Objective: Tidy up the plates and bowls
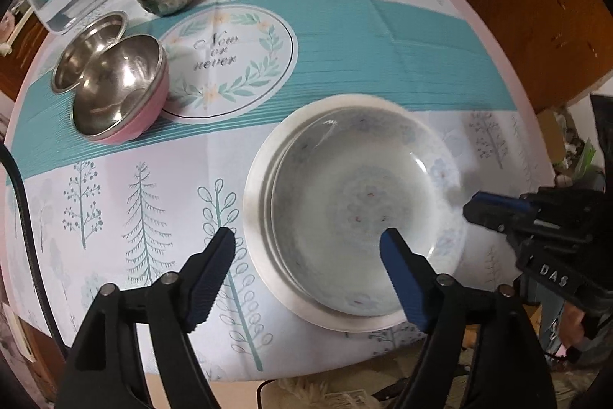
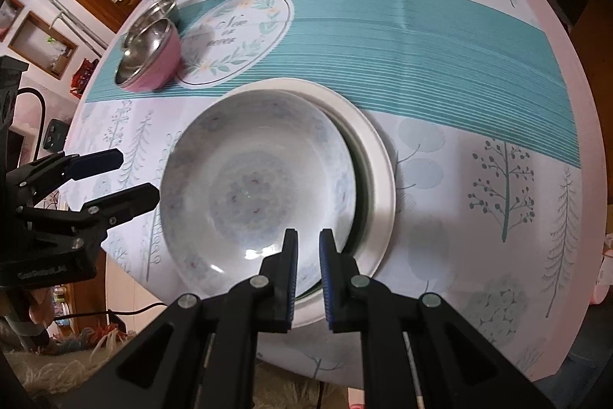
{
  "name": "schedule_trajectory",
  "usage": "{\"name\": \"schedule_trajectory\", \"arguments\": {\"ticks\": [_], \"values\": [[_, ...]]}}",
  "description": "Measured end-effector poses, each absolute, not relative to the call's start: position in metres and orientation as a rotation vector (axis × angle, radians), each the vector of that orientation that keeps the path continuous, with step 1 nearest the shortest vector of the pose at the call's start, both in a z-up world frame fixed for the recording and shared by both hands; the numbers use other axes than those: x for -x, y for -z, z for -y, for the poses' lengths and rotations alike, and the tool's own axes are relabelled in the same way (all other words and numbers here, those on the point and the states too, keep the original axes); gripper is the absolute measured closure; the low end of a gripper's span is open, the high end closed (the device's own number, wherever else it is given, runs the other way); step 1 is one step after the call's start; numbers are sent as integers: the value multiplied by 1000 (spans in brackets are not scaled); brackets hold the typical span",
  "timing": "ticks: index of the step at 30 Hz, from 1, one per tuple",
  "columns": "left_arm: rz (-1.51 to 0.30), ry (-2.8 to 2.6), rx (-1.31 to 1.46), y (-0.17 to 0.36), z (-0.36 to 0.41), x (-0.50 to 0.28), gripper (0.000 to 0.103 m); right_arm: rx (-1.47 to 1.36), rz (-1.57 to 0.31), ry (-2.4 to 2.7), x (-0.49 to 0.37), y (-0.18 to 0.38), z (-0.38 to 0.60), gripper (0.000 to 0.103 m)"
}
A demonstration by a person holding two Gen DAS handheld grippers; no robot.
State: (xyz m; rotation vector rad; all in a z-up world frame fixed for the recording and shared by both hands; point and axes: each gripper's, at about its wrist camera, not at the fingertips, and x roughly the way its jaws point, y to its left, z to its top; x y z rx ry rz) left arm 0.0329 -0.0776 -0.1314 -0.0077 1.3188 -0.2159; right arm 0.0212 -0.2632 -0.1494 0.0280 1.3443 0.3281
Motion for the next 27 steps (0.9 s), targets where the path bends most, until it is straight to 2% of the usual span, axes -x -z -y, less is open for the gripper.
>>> {"name": "schedule_trajectory", "arguments": {"ticks": [2, 4, 6, 17, 27], "values": [[-1295, 206, 21, 124, 76, -26, 22, -29, -1333, -339, -17, 145, 262, 88], [-1267, 190, 37, 115, 74, -19, 22, -29, -1311, -351, -11, 138, 262, 77], [-1245, 173, 44, 108, 71, -12, 22, -35, -1291, -362, -7, 132, 262, 73], [-1142, 58, 50, 65, 34, 24, 21, -48, -1207, -454, 0, 103, 242, 72], [-1080, 43, 88, 48, -30, 3, 21, -83, -1202, -427, -20, 88, 205, 72]]}}
